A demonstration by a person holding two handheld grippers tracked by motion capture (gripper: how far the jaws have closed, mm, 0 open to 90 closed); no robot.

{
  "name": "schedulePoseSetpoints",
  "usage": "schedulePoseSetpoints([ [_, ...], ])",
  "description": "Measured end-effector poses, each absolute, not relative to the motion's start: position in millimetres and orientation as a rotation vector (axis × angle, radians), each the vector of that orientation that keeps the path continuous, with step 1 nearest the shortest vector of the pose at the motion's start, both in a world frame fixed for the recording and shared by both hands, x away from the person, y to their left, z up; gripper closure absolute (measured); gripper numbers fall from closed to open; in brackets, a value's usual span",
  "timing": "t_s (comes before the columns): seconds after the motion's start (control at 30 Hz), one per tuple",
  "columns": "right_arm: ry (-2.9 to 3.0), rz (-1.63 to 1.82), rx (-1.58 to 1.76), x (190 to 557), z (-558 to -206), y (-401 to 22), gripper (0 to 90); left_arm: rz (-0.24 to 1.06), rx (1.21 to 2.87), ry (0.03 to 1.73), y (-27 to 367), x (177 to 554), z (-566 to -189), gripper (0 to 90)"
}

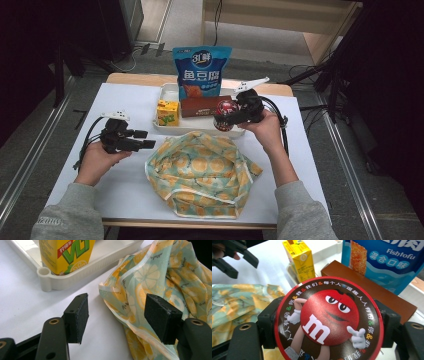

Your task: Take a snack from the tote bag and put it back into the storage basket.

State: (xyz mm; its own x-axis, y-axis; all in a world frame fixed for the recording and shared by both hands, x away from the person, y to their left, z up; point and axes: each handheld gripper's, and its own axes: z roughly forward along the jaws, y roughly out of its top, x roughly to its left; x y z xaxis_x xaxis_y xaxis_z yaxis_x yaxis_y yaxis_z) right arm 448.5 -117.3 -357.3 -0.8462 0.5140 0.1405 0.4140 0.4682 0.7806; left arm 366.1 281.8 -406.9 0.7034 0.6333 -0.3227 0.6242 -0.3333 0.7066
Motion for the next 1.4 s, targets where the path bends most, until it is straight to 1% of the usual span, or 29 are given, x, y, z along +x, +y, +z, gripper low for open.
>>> schedulePoseSetpoints([
  [0.53, 2.561, 1.282, 0.895, 466, -374, -121, 25.9, 0.014, 2.037, 0.962, 281, 366, -408, 36.6],
  [0.73, 2.547, 1.249, 0.935, 473, -385, -125, 25.9, 0.014, 2.04, 0.962, 281, 366, -408, 36.6],
  [1.4, 2.511, 1.198, 0.994, 485, -411, -121, 25.9, 0.01, 2.046, 0.96, 281, 366, -409, 36.6],
])
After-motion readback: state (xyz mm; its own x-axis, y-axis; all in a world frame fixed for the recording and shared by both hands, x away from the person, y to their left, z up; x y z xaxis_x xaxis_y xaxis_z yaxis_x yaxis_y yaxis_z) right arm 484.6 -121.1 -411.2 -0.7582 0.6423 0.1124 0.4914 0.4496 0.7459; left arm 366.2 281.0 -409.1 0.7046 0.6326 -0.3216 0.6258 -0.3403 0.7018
